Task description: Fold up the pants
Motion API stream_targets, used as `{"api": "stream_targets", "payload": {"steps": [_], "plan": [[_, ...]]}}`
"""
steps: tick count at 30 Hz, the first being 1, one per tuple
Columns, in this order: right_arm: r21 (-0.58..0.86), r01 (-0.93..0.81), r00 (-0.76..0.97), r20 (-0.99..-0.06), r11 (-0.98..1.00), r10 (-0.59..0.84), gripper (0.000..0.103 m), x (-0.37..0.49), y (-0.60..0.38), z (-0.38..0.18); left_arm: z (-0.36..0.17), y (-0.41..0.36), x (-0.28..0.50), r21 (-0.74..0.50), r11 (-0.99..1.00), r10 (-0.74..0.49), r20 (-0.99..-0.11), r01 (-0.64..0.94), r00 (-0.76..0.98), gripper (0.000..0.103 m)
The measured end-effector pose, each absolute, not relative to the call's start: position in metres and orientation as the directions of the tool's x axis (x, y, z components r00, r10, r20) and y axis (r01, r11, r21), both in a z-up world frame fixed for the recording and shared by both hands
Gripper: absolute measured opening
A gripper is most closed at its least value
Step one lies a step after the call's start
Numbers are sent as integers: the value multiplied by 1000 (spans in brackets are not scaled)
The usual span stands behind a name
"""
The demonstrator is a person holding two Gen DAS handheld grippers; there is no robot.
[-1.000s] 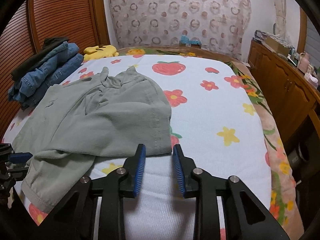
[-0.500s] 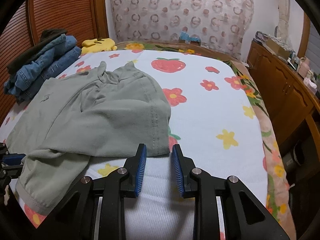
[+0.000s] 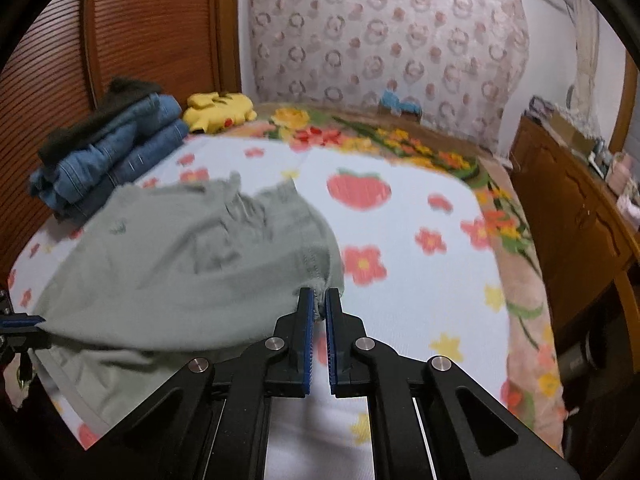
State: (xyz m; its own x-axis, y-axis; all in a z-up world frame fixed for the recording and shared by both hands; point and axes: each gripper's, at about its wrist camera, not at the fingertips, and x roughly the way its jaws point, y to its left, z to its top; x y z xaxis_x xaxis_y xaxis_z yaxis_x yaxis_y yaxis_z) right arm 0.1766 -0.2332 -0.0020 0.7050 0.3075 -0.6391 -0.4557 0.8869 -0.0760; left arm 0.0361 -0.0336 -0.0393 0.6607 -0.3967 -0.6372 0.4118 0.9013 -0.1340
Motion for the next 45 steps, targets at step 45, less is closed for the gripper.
{"api": "stream_targets", "payload": {"steps": [45], "plan": [[-63, -640, 644, -588, 766, 490, 23, 107, -200, 4, -91, 40, 25, -184, 961, -274, -706, 204, 653, 5]]}}
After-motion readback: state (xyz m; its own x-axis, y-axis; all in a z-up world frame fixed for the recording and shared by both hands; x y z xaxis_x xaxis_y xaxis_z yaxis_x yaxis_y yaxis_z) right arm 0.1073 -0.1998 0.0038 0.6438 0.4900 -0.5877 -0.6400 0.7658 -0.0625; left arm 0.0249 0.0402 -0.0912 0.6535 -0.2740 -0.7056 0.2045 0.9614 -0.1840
